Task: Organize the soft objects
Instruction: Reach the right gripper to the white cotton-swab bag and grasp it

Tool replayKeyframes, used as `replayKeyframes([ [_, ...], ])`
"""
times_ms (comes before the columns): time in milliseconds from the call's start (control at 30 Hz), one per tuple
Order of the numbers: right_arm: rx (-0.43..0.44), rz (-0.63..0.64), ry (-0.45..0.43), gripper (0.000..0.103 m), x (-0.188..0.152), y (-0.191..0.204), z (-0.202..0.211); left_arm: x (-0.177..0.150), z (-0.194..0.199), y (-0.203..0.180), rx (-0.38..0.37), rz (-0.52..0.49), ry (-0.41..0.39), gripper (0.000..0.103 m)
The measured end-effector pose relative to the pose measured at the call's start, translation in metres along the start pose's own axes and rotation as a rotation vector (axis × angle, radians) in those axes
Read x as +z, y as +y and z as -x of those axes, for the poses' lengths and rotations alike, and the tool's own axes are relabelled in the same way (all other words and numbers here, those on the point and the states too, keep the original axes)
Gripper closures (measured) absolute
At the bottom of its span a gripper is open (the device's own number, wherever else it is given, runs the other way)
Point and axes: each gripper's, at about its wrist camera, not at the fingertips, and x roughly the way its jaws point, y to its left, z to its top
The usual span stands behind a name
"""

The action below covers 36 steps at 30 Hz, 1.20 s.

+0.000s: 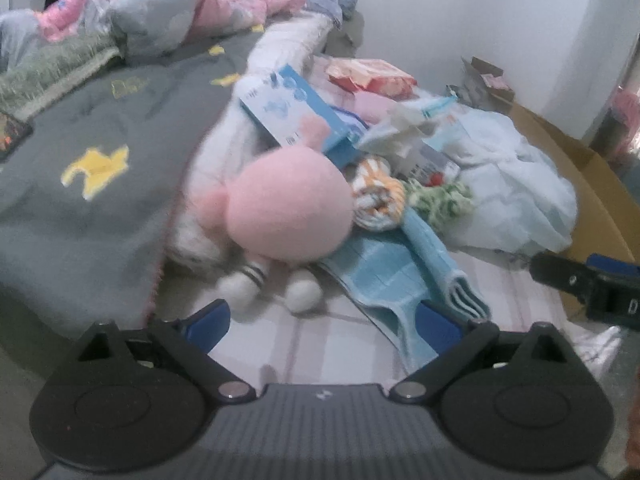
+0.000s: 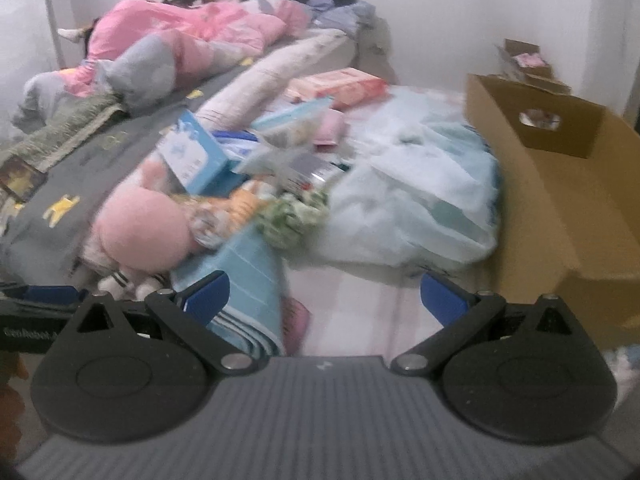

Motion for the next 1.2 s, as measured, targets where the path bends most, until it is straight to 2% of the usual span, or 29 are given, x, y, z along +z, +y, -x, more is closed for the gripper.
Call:
replayKeyframes([
  [200, 0.067, 0.021, -0.031, 0.002, 0.026, 0.014, -0.015, 0.026, 0.008, 0.011, 0.044, -0.025, -0.093, 0.005],
  [433, 0.118, 0.004, -0.087, 0.002, 0.071, 0.021, -0.031, 0.078, -0.001, 0.022, 0.029, -0.011, -0.159, 0.006],
  [600, 0.154, -0.056, -0.096, 0.003, 0.112, 0.011, -0.045, 0.111, -0.014, 0.013, -0.008, -0.051, -0.195, 0.008],
  [667, 0.163, -0.064, -0.091, 0.004, 0.134, 0.005, -0.048, 0.123, -0.024, 0.009, -0.047, -0.052, -0.179, 0.015],
  [800, 0.194, -0.012, -0.048, 0.006, 0.185, 0.003, -0.061, 0.135, -0.051, 0.005, -0.167, 0.024, -0.105, 0.03],
  [867, 0.226, -0.005, -0.007, 0.019, 0.21, 0.002, -0.076, 0.137, -0.065, 0.002, -0.207, 0.058, -0.064, 0.042],
  [900, 0.235, -0.006, 0.018, 0.025, 0.221, 0.002, -0.087, 0.137, -0.071, 0.0, -0.213, 0.067, -0.049, 0.044],
  [967, 0.244, -0.003, 0.063, 0.05, 0.236, 0.007, -0.109, 0.136, -0.081, -0.004, -0.214, 0.077, -0.02, 0.057],
  [1033, 0.271, -0.011, 0.123, 0.059, 0.244, 0.011, -0.135, 0.134, -0.09, -0.006, -0.222, 0.085, 0.012, 0.065],
  [1100, 0.324, -0.028, 0.2, 0.065, 0.241, 0.012, -0.161, 0.131, -0.096, -0.006, -0.232, 0.095, 0.035, 0.068],
  [1200, 0.336, -0.034, 0.329, 0.068, 0.215, 0.01, -0.188, 0.128, -0.101, -0.005, -0.24, 0.093, 0.058, 0.069],
])
